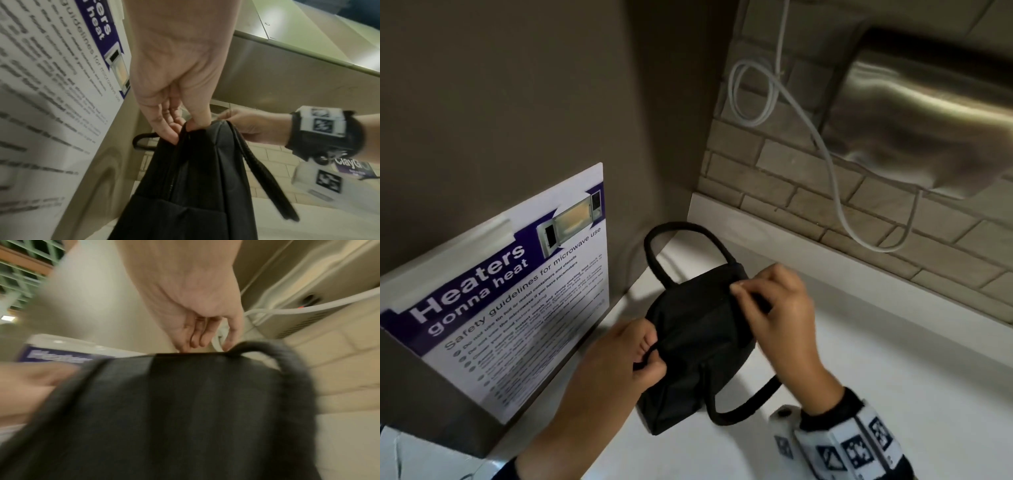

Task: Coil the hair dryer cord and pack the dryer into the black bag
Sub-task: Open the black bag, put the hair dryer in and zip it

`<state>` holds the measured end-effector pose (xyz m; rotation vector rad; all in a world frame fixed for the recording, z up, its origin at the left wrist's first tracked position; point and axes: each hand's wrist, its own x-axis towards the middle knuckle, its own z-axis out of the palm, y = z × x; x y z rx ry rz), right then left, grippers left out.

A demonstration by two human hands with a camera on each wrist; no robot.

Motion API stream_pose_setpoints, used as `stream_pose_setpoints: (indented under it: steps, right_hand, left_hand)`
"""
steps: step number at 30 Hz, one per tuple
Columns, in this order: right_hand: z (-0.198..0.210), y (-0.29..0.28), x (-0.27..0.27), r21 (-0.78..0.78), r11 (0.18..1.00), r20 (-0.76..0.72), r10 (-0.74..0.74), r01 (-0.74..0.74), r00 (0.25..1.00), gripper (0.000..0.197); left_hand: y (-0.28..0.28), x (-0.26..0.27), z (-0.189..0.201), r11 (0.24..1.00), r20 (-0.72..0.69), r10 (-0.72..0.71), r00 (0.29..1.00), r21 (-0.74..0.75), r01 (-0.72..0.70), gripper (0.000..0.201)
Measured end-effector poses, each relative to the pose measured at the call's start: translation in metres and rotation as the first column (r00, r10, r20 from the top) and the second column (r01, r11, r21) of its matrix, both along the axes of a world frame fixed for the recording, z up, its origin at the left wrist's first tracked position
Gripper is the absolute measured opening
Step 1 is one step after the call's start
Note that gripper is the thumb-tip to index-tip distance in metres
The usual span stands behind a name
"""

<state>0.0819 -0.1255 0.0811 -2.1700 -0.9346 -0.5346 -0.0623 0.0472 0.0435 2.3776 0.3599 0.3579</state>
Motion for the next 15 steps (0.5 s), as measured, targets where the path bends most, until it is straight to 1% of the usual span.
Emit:
stream_pose_setpoints:
  steps: [2,3,4,5,6,8,9,10,11,12,13,15]
  right_hand:
    - [-0.006,-0.013,0.030,0.052,0.995,-0.167,-0.075,0.085,0.983,0.004]
    - [-0.012,-0.018,0.044,0.070,0.989,-0.281,-0.109,0.133,0.954,0.004]
    - [-0.020,-0.022,0.055,0.093,0.979,-0.400,-0.128,0.179,0.908,0.006]
    - [-0.030,-0.025,0.065,0.128,0.966,-0.520,-0.127,0.224,0.845,0.009]
    - [-0.041,-0.028,0.074,0.173,0.945,-0.636,-0.109,0.279,0.764,0.012]
    - [-0.063,-0.032,0.087,0.237,0.891,-0.819,-0.032,0.388,0.572,0.012]
    - [-0.074,-0.033,0.092,0.245,0.875,-0.876,0.015,0.417,0.482,0.013]
    - [-0.083,-0.033,0.093,0.244,0.869,-0.911,0.054,0.431,0.408,0.014]
    - [-0.090,-0.033,0.093,0.242,0.867,-0.931,0.081,0.436,0.355,0.013]
    - [-0.095,-0.032,0.090,0.236,0.868,-0.944,0.098,0.437,0.315,0.014]
    - [-0.097,-0.030,0.085,0.225,0.872,-0.953,0.103,0.435,0.286,0.021]
    - [-0.100,-0.027,0.075,0.229,0.875,-0.958,0.125,0.426,0.258,0.031]
  left_hand:
    - [0.003,-0.005,-0.002,1.000,0.008,-0.015,1.000,0.020,0.015,0.027]
    - [0.004,-0.007,-0.002,0.999,0.008,-0.027,1.000,0.025,0.027,0.029]
    - [0.006,-0.009,-0.002,0.999,0.008,-0.034,0.999,0.025,0.034,0.032]
    - [0.007,-0.011,-0.002,0.999,0.005,-0.033,0.999,0.019,0.033,0.033]
    - [0.008,-0.012,-0.002,1.000,-0.002,-0.025,1.000,0.008,0.025,0.032]
    - [0.009,-0.014,-0.002,1.000,-0.020,0.004,1.000,-0.004,-0.004,0.023]
    - [0.010,-0.015,-0.002,1.000,-0.034,0.012,0.999,-0.001,-0.012,0.017]
    - [0.010,-0.015,-0.003,1.000,-0.047,0.015,0.999,0.009,-0.014,0.013]
    - [0.009,-0.016,-0.004,1.000,-0.059,0.020,0.998,0.020,-0.019,0.011]
    - [0.009,-0.017,-0.004,0.999,-0.067,0.031,0.997,0.030,-0.029,0.010]
    - [0.008,-0.017,-0.003,0.999,-0.071,0.043,0.997,0.035,-0.040,0.010]
    - [0.007,-0.018,-0.002,0.997,-0.063,0.052,0.997,0.051,-0.049,0.016]
